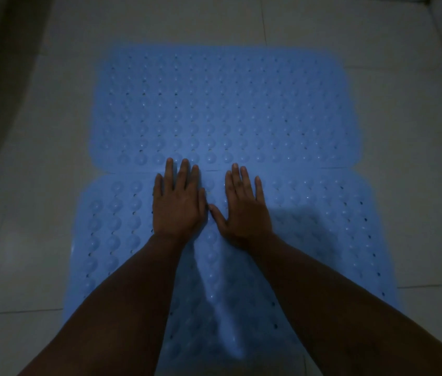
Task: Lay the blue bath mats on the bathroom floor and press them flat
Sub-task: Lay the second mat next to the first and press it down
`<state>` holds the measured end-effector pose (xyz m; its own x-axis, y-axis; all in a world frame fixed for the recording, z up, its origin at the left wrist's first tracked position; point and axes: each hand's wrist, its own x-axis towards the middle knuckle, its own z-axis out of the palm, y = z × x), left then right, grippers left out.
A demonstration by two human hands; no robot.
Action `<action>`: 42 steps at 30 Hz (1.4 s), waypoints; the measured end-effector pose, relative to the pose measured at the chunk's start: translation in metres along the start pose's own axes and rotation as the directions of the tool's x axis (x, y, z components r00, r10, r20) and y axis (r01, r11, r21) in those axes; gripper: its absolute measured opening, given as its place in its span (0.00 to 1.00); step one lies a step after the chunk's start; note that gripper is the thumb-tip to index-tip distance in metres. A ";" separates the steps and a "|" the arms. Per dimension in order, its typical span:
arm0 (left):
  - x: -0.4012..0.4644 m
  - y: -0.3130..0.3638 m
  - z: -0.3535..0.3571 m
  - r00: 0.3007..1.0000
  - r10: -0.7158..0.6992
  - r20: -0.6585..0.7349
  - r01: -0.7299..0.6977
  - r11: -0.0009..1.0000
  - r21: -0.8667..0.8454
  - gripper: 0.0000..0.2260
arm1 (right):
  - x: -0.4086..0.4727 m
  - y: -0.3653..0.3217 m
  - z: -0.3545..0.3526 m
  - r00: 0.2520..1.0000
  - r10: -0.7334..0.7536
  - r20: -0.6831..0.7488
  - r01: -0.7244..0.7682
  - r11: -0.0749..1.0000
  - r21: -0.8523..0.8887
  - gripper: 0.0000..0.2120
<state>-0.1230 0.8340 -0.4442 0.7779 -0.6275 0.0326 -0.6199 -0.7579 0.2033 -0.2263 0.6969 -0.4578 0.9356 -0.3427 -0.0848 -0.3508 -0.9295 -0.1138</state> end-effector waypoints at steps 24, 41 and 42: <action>-0.010 0.092 -0.036 0.983 0.044 0.178 -0.032 0.997 -0.066 0.27 | -0.009 0.117 -0.112 0.901 0.305 0.309 -0.393 0.875 0.283 0.30; -0.002 0.166 0.057 0.964 0.219 0.151 -0.206 0.974 -0.095 0.36 | -0.001 0.183 -0.070 0.954 0.297 -0.040 -0.249 0.861 0.442 0.26; -0.003 0.167 0.060 0.969 0.213 0.128 -0.203 0.975 -0.088 0.36 | 0.004 0.187 -0.065 0.952 0.298 -0.072 -0.235 0.862 0.450 0.24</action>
<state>-0.2351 0.6981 -0.4689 0.6083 -0.7921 -0.0505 -0.7534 -0.5962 0.2774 -0.2860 0.5129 -0.4148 0.7890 -0.6129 -0.0432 -0.5405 -0.6588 -0.5233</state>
